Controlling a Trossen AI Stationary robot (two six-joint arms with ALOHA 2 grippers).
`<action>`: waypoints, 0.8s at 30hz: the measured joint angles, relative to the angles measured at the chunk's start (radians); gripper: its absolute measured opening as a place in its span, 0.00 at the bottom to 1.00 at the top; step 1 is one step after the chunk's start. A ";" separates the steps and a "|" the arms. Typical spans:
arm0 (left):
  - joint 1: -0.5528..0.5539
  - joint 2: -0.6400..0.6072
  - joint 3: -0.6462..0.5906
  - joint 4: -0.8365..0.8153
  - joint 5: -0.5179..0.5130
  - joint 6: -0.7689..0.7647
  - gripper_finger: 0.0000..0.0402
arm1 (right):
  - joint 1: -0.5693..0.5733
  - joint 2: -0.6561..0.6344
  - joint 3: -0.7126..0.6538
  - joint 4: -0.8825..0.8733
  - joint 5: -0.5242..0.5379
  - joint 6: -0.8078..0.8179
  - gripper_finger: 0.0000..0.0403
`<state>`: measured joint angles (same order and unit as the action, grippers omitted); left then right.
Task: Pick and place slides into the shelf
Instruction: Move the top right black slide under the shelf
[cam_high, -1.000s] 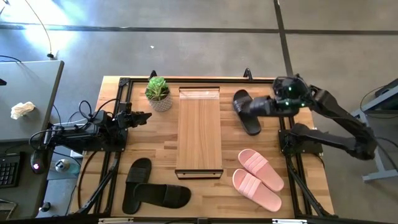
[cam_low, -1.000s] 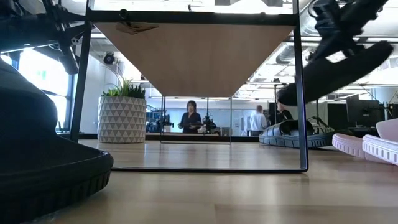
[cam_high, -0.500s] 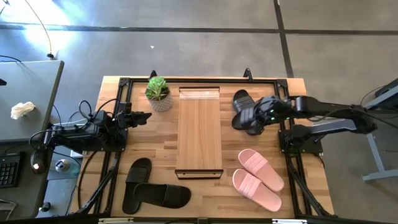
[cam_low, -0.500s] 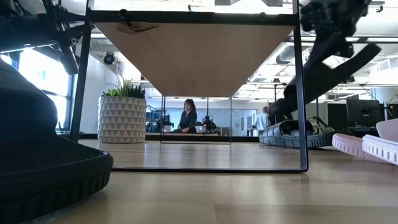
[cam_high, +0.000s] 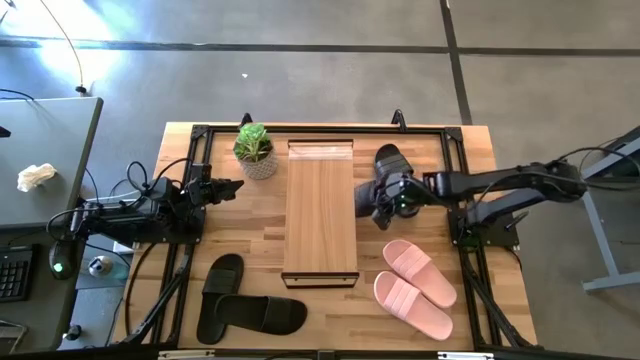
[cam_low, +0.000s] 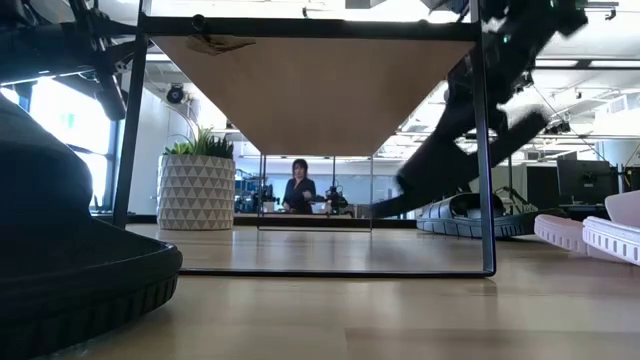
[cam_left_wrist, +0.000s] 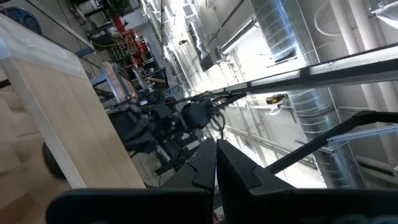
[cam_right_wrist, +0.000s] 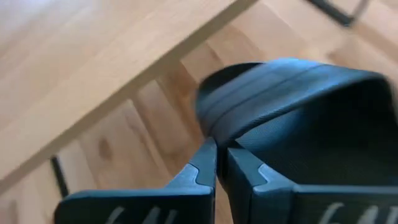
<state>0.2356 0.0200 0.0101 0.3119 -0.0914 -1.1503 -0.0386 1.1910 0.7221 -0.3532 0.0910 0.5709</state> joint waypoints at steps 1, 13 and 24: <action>0.000 0.000 0.000 0.000 0.000 0.000 0.01 | 0.000 0.001 -0.035 0.074 -0.010 0.012 0.00; 0.000 0.000 0.000 -0.001 -0.005 0.000 0.01 | -0.001 0.007 -0.298 0.639 0.003 0.102 0.00; 0.000 0.000 0.000 -0.001 -0.009 0.046 0.01 | -0.001 0.201 -0.297 0.832 -0.040 0.003 0.00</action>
<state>0.2353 0.0199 0.0101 0.3111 -0.1008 -1.1048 -0.0395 1.3917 0.4252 0.4793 0.0512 0.5734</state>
